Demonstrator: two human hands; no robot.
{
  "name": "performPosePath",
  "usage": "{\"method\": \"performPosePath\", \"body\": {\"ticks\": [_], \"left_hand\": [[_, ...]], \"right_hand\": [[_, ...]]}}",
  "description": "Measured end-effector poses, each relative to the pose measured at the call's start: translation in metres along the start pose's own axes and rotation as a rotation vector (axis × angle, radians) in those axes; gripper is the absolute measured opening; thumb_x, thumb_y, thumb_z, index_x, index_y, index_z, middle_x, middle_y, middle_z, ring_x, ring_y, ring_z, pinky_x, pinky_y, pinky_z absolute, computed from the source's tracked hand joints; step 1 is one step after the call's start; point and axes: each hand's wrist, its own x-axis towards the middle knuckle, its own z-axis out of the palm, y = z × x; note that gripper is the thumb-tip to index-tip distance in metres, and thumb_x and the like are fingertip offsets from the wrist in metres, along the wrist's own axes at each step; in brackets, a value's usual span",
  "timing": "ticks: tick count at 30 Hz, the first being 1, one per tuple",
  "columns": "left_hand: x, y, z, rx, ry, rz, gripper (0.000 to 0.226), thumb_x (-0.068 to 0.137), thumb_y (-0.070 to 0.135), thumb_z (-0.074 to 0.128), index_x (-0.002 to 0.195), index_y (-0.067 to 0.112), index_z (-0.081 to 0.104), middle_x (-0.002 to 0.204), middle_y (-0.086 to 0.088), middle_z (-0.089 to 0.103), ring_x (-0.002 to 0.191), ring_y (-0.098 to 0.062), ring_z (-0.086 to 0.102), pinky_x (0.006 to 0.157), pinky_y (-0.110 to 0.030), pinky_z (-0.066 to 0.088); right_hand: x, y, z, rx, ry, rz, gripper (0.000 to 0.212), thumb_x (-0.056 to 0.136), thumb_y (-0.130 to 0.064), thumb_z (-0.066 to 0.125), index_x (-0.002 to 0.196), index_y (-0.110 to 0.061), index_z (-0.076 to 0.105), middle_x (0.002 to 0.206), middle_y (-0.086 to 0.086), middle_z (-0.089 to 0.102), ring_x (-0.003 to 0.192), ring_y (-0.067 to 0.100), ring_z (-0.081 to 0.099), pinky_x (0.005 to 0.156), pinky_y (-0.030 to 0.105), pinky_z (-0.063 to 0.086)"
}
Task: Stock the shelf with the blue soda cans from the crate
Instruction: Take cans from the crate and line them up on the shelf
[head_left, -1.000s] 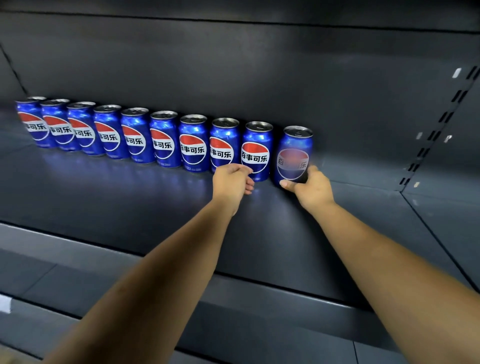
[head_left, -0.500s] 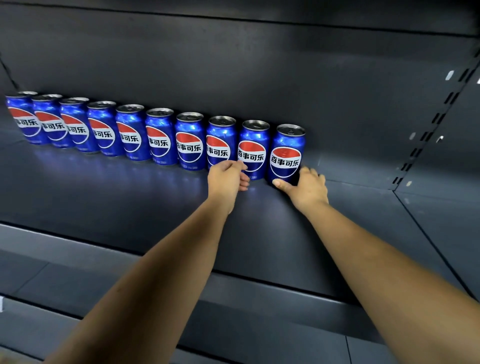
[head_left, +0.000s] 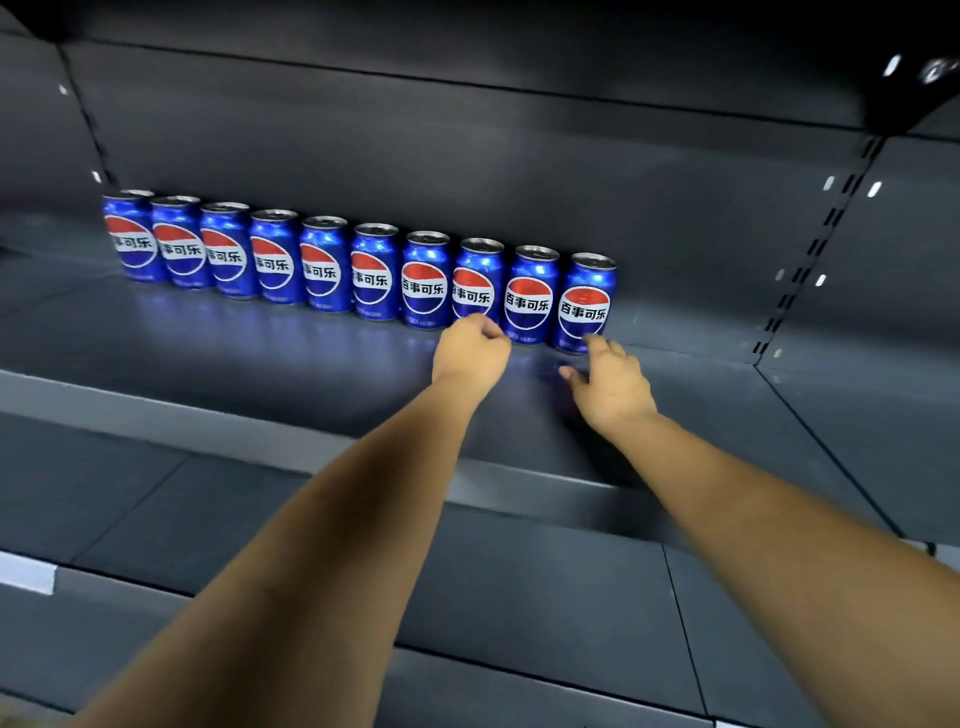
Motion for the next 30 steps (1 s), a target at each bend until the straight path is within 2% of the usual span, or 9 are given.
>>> {"method": "performPosePath", "body": {"ticks": [3, 6, 13, 17, 21, 25, 30], "left_hand": [[-0.019, -0.009, -0.023, 0.006, 0.020, -0.021, 0.013, 0.086, 0.009, 0.047, 0.086, 0.016, 0.058, 0.087, -0.009, 0.064, 0.080, -0.023, 0.056, 0.074, -0.028, 0.046], [-0.036, -0.015, -0.045, 0.022, 0.023, -0.003, 0.015, 0.087, 0.009, 0.047, 0.092, 0.013, 0.060, 0.085, -0.009, 0.062, 0.080, -0.023, 0.057, 0.071, -0.025, 0.044], [-0.076, -0.016, -0.088, -0.019, 0.037, 0.020, 0.014, 0.086, 0.005, 0.046, 0.087, 0.014, 0.057, 0.084, -0.008, 0.061, 0.081, -0.026, 0.059, 0.071, -0.028, 0.046], [-0.102, -0.016, -0.105, -0.007, 0.014, 0.063, 0.020, 0.087, 0.004, 0.044, 0.094, 0.011, 0.062, 0.086, -0.005, 0.060, 0.078, -0.022, 0.056, 0.068, -0.027, 0.044], [-0.126, -0.019, -0.120, 0.050, -0.009, 0.118, 0.023, 0.087, 0.003, 0.044, 0.095, 0.012, 0.063, 0.089, -0.002, 0.059, 0.081, -0.019, 0.053, 0.071, -0.025, 0.043], [-0.145, -0.024, -0.134, 0.078, -0.050, 0.135, 0.024, 0.088, 0.004, 0.044, 0.097, 0.010, 0.065, 0.092, -0.003, 0.062, 0.085, -0.020, 0.055, 0.074, -0.027, 0.046], [-0.161, -0.034, -0.149, 0.082, -0.104, 0.107, 0.021, 0.086, 0.004, 0.043, 0.087, 0.015, 0.060, 0.087, -0.005, 0.064, 0.086, -0.028, 0.063, 0.075, -0.033, 0.051]], "right_hand": [[-0.022, -0.013, -0.004, -0.012, -0.004, -0.017, 0.043, 0.098, -0.024, 0.046, 0.138, -0.008, 0.037, 0.138, 0.013, 0.042, 0.128, 0.033, 0.037, 0.101, 0.045, 0.037], [-0.048, -0.026, -0.006, -0.012, 0.006, -0.003, 0.043, 0.099, -0.022, 0.045, 0.139, -0.009, 0.037, 0.138, 0.014, 0.043, 0.125, 0.035, 0.039, 0.100, 0.045, 0.038], [-0.109, -0.059, -0.009, -0.003, 0.042, 0.009, 0.038, 0.098, -0.018, 0.043, 0.133, -0.004, 0.042, 0.135, 0.018, 0.048, 0.122, 0.036, 0.044, 0.100, 0.047, 0.039], [-0.141, -0.079, -0.013, 0.010, 0.083, 0.008, 0.036, 0.098, -0.016, 0.043, 0.131, -0.003, 0.044, 0.133, 0.018, 0.050, 0.122, 0.037, 0.045, 0.099, 0.045, 0.039], [-0.172, -0.097, -0.015, 0.001, 0.080, 0.007, 0.040, 0.098, -0.016, 0.043, 0.136, -0.005, 0.040, 0.134, 0.018, 0.048, 0.123, 0.035, 0.044, 0.100, 0.044, 0.039], [-0.198, -0.109, -0.017, -0.003, 0.054, 0.016, 0.050, 0.095, -0.020, 0.053, 0.141, -0.008, 0.035, 0.136, 0.015, 0.046, 0.126, 0.032, 0.042, 0.102, 0.043, 0.038], [-0.220, -0.119, -0.017, -0.045, 0.047, 0.017, 0.055, 0.093, -0.022, 0.058, 0.141, -0.009, 0.035, 0.135, 0.015, 0.047, 0.124, 0.032, 0.043, 0.101, 0.040, 0.038]]}}
